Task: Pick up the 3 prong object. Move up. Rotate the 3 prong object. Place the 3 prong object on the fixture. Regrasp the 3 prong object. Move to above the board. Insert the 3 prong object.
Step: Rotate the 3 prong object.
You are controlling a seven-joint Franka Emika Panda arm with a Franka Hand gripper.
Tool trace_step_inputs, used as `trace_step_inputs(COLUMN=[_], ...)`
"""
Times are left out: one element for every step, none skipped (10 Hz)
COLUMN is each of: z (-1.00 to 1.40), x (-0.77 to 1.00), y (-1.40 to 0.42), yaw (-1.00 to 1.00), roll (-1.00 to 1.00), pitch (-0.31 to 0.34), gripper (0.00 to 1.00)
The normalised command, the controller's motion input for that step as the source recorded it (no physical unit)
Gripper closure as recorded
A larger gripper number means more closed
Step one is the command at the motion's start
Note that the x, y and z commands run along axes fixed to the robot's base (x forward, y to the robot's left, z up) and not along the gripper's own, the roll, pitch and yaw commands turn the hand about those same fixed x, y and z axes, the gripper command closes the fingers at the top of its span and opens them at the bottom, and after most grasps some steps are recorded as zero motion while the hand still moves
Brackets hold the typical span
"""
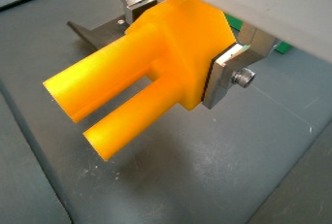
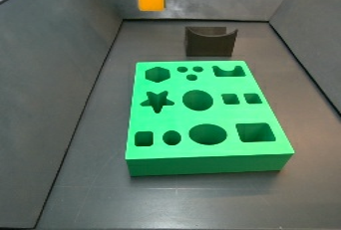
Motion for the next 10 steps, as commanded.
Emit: trace_step_inputs(z=[-1.0, -1.0, -1.0, -1.0, -1.0, -0.93, -0.78, -0.69, -0.46, -0.38], x=[0.0, 0.01, 0.02, 0.02, 0.03, 0.04, 0.05, 0.05, 0.04, 0.04], y=[0.0, 0.0, 0.0, 0.0, 0.0, 0.0, 0.01, 0.01, 0.01, 0.01], yaw=[0.0, 0.04, 0.04, 0.04, 0.02, 0.01, 0.01, 0.01, 0.01, 0.01], roll=[0.0, 0.0, -0.01, -0.01, -0.03, -0.04, -0.05, -0.06, -0.07, -0.08], pitch=[0.0, -0.01, -0.019, -0.02, -0.025, -0.024, -0.022, -0.02, -0.024, -0.028], gripper=[1.0, 1.0, 1.0, 1.0, 1.0, 1.0, 1.0, 1.0, 1.0, 1.0])
